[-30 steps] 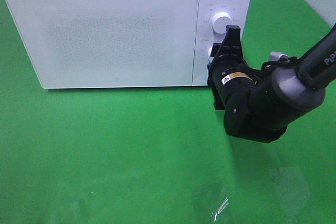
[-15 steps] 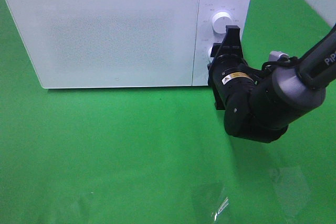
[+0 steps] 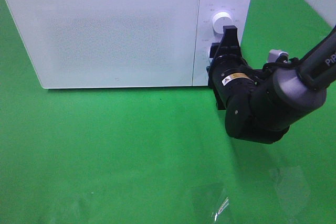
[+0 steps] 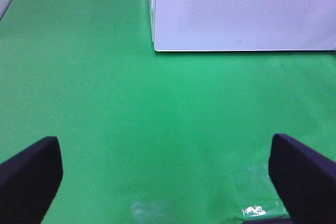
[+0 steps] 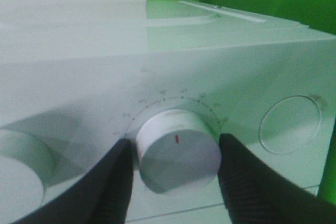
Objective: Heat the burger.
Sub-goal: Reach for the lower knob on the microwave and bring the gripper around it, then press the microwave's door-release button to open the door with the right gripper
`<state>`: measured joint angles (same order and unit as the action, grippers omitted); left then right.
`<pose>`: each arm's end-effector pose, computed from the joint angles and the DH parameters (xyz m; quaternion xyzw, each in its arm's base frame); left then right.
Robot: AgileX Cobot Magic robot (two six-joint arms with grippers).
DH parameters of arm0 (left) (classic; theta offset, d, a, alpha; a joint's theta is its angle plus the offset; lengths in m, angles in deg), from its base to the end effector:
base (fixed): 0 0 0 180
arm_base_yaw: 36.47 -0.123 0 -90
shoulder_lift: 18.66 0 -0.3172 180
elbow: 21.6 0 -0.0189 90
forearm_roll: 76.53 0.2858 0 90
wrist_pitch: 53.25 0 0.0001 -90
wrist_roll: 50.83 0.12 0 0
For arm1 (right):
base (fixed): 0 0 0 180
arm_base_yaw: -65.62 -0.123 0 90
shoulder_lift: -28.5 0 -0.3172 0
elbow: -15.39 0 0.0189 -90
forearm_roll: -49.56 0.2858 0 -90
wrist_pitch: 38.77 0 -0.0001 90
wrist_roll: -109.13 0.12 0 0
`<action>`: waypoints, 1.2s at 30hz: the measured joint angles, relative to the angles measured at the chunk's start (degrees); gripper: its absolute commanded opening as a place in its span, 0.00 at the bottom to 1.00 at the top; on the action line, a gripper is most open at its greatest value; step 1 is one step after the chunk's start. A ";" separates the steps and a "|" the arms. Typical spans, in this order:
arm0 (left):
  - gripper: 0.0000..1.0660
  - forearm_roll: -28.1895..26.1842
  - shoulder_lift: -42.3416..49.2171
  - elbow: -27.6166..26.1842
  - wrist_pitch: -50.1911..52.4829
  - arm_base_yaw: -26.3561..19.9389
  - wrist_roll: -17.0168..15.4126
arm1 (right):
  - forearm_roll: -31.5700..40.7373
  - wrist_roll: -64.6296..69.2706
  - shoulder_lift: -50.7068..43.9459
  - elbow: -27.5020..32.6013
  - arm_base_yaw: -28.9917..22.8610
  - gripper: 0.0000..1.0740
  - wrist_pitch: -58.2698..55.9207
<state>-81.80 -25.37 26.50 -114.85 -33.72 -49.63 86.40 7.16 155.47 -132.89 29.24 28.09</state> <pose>0.0143 -0.0104 0.2871 0.0320 0.8484 -0.0530 0.5257 0.3706 0.1909 0.1051 0.5146 0.5334 0.4886 0.4603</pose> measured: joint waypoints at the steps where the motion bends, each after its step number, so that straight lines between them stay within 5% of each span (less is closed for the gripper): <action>1: 0.95 0.00 0.00 0.00 0.00 0.00 0.00 | 0.00 0.00 0.00 0.00 0.00 0.52 0.00; 7: 0.95 0.00 0.00 0.00 0.00 0.00 0.00 | -0.52 -5.33 -2.12 0.11 0.00 0.63 -2.69; 19: 0.95 0.00 0.00 0.00 0.00 0.00 0.00 | -4.41 -17.88 -10.77 3.95 0.11 0.64 -11.86; 30: 0.95 0.00 0.00 0.00 0.00 0.00 0.00 | -7.56 -47.90 -22.86 6.47 0.34 0.64 -36.84; 36: 0.95 0.00 0.00 0.00 0.00 0.00 0.00 | -15.01 -60.16 -28.99 6.47 3.55 0.64 -52.65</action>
<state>-81.80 -25.37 26.50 -114.85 -33.72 -49.63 71.39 -53.00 126.48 -126.42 32.79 -24.56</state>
